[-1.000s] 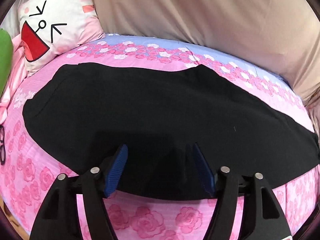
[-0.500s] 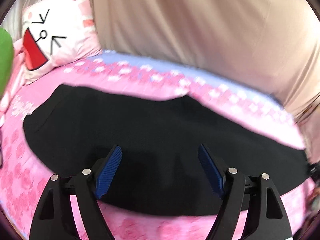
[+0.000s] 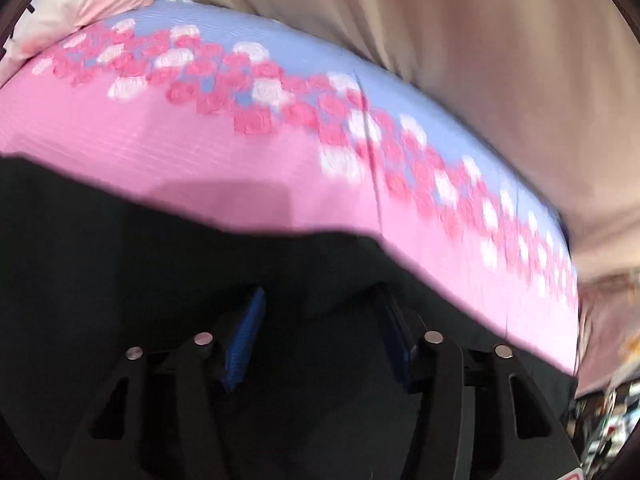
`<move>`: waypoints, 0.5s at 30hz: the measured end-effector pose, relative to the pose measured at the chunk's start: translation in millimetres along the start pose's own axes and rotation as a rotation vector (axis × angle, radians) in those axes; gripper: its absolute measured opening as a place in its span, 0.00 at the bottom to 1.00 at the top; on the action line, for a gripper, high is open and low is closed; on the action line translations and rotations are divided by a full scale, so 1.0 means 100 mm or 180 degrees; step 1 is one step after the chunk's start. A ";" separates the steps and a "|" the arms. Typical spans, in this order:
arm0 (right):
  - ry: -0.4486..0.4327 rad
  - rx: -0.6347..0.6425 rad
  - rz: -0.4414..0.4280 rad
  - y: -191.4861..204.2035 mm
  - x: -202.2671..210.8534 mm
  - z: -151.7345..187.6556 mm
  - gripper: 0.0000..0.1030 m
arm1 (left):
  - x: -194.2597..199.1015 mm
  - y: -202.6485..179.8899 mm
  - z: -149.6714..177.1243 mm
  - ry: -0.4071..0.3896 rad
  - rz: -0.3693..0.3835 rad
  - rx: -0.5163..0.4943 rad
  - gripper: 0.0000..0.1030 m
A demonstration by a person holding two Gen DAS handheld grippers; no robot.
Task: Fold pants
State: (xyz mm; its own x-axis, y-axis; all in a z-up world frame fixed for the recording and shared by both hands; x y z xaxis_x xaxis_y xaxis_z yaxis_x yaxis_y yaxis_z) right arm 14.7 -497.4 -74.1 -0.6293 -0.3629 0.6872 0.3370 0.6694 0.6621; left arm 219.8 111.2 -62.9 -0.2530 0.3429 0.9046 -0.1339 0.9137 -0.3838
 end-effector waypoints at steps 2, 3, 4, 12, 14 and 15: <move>-0.0005 0.0016 -0.0012 0.00 -0.01 -0.02 0.55 | -0.03 -0.03 -0.14 -0.0029 -0.0105 0.0010 0.51; -0.0009 0.0026 -0.0019 0.01 -0.01 -0.03 0.56 | -0.05 -0.05 -0.20 -0.0049 -0.0178 -0.0015 0.51; -0.0008 0.0044 -0.0022 0.01 -0.02 -0.05 0.58 | -0.09 -0.06 -0.27 -0.0050 -0.0297 -0.0036 0.51; -0.0061 0.0076 0.0168 0.04 -0.07 -0.07 0.30 | 0.33 -0.30 -0.04 -0.0535 -0.0111 -0.0305 0.49; -0.0175 0.0094 0.0232 0.08 -0.01 -0.07 0.20 | 0.60 -0.33 0.23 -0.0706 -0.0077 -0.0463 0.51; -0.0258 0.0118 0.0240 0.13 0.03 -0.06 0.20 | 0.70 -0.34 0.38 -0.0780 -0.0118 -0.0558 0.51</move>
State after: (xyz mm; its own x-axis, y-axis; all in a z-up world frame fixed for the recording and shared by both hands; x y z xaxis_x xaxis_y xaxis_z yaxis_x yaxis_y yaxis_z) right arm 21.4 -494.2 -61.3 -0.6582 -0.2581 0.7072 0.3603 0.7168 0.5970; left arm 170.2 96.0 6.2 -0.4776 0.2652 0.8376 0.0148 0.9556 -0.2942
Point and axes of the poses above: each gripper's, at about its wrist camera, not at the fingertips, and x roughly against the way its jaws point, y to its left, z to its underside, the point moved 4 cm from there along -x, roughly the way its jaws point, and after that the axes turned 14 degrees about y, right-handed, at the moved point
